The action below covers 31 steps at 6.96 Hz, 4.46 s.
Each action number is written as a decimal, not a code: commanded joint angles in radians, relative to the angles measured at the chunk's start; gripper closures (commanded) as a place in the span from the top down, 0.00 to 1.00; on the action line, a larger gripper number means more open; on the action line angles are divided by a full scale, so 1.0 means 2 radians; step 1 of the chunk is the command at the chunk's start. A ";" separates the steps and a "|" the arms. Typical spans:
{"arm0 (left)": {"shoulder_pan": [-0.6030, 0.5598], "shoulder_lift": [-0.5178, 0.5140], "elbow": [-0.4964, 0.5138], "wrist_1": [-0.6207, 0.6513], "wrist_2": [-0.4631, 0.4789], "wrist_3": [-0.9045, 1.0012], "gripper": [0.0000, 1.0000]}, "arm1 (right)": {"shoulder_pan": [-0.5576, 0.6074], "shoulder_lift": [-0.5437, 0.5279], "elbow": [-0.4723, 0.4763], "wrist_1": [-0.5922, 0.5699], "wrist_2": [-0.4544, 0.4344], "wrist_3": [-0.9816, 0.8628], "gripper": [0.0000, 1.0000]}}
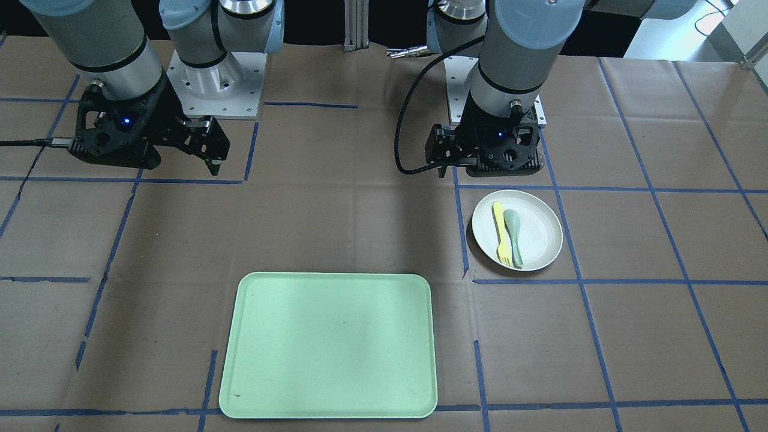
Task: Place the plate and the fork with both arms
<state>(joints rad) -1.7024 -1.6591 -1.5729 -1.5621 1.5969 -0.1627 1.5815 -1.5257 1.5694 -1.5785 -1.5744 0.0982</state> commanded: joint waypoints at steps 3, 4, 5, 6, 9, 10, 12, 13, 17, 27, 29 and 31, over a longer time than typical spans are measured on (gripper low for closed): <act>0.000 0.000 0.000 0.001 0.000 0.001 1.00 | 0.000 0.000 0.001 0.000 0.000 0.000 1.00; 0.001 0.000 0.000 0.001 0.000 0.002 1.00 | 0.000 0.000 0.000 0.000 0.000 0.000 1.00; 0.001 0.000 0.000 0.002 0.000 0.003 1.00 | 0.000 0.000 0.000 0.000 0.000 0.000 1.00; 0.001 0.002 0.000 0.001 0.004 0.005 1.00 | 0.000 0.000 0.001 0.000 0.000 0.000 1.00; 0.003 -0.009 0.010 0.002 0.026 0.011 1.00 | 0.000 0.000 0.001 0.000 -0.002 0.000 1.00; 0.004 -0.014 0.013 0.002 0.025 0.012 1.00 | 0.000 0.000 0.001 0.000 -0.002 0.000 1.00; 0.008 -0.013 0.016 0.003 0.019 0.010 1.00 | 0.000 0.000 0.001 0.000 -0.002 -0.001 1.00; 0.008 -0.011 0.016 0.000 0.018 0.005 1.00 | 0.000 0.000 0.001 0.000 -0.002 -0.001 1.00; 0.021 -0.014 -0.008 0.024 0.024 0.027 1.00 | 0.000 0.000 0.001 0.000 0.000 -0.001 1.00; 0.283 0.012 -0.276 0.258 -0.051 0.375 1.00 | 0.000 0.000 0.001 0.001 -0.002 -0.004 1.00; 0.310 -0.023 -0.293 0.317 -0.081 0.378 1.00 | -0.001 0.000 0.001 0.001 -0.003 -0.008 1.00; 0.319 -0.063 -0.296 0.366 -0.086 0.384 1.00 | 0.000 0.000 0.001 0.000 -0.002 -0.007 1.00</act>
<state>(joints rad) -1.0789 -1.7392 -2.1607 -0.8862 1.4358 0.5983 1.5804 -1.5247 1.5724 -1.5780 -1.5797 0.0836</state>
